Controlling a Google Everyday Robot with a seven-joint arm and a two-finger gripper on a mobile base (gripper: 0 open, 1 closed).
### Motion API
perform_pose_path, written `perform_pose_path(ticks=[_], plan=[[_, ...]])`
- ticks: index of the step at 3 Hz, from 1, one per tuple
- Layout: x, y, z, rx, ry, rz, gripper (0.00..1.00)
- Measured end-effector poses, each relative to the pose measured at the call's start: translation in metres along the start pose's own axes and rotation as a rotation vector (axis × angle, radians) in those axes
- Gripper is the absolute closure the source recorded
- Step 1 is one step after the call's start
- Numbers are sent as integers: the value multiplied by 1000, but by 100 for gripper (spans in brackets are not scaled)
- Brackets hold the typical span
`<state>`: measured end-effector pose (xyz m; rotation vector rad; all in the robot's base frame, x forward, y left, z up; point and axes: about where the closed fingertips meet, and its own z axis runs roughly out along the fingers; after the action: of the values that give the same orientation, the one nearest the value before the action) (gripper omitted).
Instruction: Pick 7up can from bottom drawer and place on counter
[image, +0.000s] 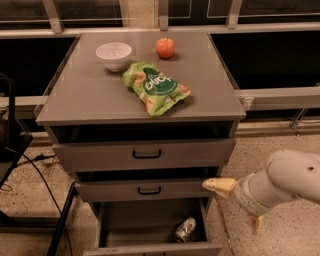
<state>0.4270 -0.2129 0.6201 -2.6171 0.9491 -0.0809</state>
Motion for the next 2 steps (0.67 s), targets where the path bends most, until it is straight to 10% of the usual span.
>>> perform_pose_path(ticks=[2], plan=[[40,13,85,69,66,-83,0]])
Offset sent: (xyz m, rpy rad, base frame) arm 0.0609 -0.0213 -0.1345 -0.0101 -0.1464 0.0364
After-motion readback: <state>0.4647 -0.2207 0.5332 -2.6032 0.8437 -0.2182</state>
